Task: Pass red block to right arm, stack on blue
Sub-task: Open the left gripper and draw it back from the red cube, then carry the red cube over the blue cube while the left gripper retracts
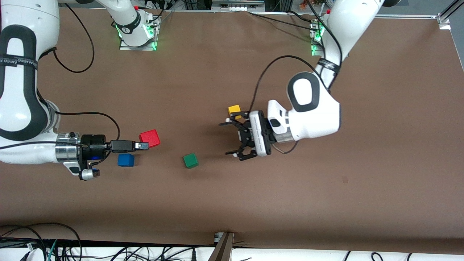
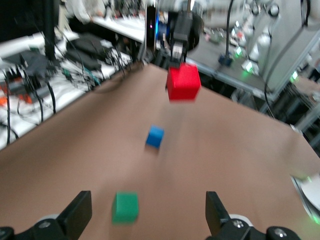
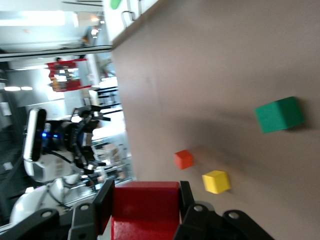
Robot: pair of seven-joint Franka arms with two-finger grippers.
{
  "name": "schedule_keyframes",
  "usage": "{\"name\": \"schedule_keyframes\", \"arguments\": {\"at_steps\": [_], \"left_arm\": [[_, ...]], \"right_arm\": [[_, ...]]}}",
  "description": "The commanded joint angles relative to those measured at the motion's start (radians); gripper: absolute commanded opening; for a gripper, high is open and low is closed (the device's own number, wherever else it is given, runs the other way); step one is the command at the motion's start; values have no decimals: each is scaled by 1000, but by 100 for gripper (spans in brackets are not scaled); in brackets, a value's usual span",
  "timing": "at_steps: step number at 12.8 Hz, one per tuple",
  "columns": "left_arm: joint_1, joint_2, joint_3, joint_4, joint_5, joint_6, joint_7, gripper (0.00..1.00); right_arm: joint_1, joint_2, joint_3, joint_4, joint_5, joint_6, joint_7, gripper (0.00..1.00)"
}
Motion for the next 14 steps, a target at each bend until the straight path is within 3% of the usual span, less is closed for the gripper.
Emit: {"name": "schedule_keyframes", "arguments": {"at_steps": [1,4,7,10,12,14], "left_arm": [[66,-76,28,-105,116,-135,-17,100],[98,-75,140,-105,281,-318,-37,100],[127,-90,207,-105,464,-425,-104,100],[175,-130,221,-93,692,-478,-289,100],[205,-154,221,-47,896,-487,-360,100],[251,-161,220,-6,1010,-551,-371,100]], "right_arm": [[23,-75,-6,-8,-211,77,20,8],[40,-107,-4,-34,-401,132,22,8],[47,-170,-3,-144,-547,267,18,8],[61,-215,-3,-253,-636,397,18,8],[72,-247,-1,-359,-698,543,17,8],[95,-267,-3,-457,-723,658,17,8]]}}
